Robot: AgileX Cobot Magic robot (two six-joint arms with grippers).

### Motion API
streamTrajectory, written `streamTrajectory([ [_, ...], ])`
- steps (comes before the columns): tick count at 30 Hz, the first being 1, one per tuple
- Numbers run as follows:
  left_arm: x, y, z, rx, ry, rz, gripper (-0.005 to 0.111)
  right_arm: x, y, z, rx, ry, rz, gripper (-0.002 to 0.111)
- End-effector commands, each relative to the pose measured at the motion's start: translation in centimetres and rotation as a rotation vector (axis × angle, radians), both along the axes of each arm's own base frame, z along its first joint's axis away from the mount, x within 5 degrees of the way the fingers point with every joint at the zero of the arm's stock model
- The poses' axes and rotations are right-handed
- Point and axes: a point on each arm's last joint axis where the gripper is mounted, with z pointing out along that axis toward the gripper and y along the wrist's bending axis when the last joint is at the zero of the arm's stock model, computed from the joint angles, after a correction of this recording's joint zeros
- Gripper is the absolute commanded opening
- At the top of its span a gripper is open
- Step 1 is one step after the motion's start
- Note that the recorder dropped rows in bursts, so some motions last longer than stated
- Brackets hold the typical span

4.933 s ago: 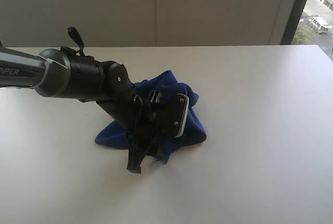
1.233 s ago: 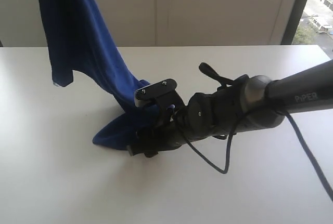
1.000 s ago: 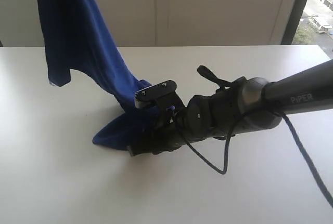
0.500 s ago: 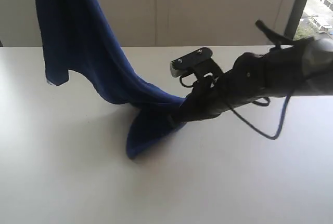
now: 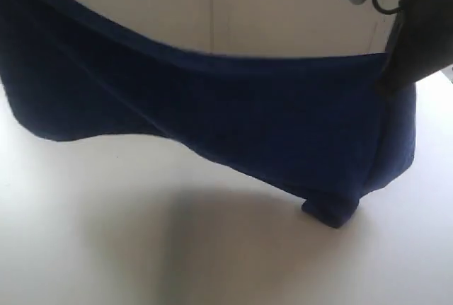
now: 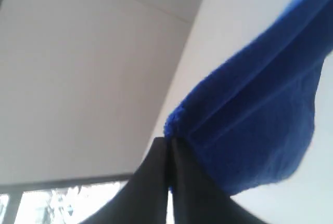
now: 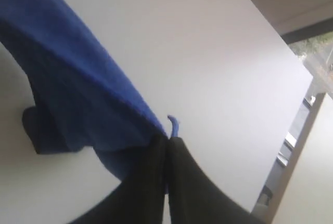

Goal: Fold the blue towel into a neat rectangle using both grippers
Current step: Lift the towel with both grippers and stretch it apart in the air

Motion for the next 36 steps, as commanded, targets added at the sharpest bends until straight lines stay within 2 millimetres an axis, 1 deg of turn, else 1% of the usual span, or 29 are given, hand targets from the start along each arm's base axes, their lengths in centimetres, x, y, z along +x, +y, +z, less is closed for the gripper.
streamTrajectory([
  [1,-2.4,1.5,0.5,-0.001,0.066,0.128,0.0,-1.1,-0.9,1.8,-0.037,-0.016,-0.033,0.0],
  [7,-3.0,1.6,0.5,-0.006,0.093,0.134,0.0,-1.2,-1.0,3.3,-0.037,-0.057,-0.04,0.0],
  [12,-3.7,1.6,0.1,-0.059,0.174,0.177,0.0,-2.3,-1.7,5.3,-0.057,-0.009,-0.1,0.0],
  [15,-4.2,1.7,-0.2,-0.067,0.229,0.189,0.0,-2.4,-1.7,6.5,-0.048,-0.043,-0.104,0.0],
  [18,-3.6,1.6,-0.7,-0.072,0.262,0.2,0.0,-2.2,-1.7,6.3,-0.052,-0.034,-0.104,0.0],
  [20,-2.5,1.5,-1.4,-0.061,0.304,0.209,0.0,-1.0,-1.3,5.7,-0.056,-0.033,-0.093,0.0],
  [23,-0.4,1.4,-3.0,-0.02,0.377,0.224,0.0,1.4,-0.8,3.7,-0.09,0.027,-0.088,0.0],
  [25,0.9,1.4,-4.1,0.022,0.413,0.24,0.0,2.6,-0.7,2.5,-0.135,0.066,-0.094,0.0],
  [26,1.3,1.4,-4.3,0.031,0.421,0.243,0.0,3.0,-0.8,2.1,-0.157,0.084,-0.101,0.0],
  [28,1.5,1.5,-4.4,0.04,0.42,0.246,0.0,3.3,-0.9,2.2,-0.185,0.09,-0.116,0.0],
  [30,1.4,1.5,-4.2,0.034,0.396,0.245,0.0,3.3,-1.0,2.8,-0.184,0.069,-0.12,0.0],
  [33,1.2,1.5,-3.4,0.017,0.33,0.242,0.0,3.2,-1.0,4.4,-0.164,0.005,-0.118,0.0],
  [36,1.2,1.5,-3.3,0.011,0.316,0.243,0.0,3.3,-0.9,5.0,-0.155,-0.028,-0.114,0.0],
])
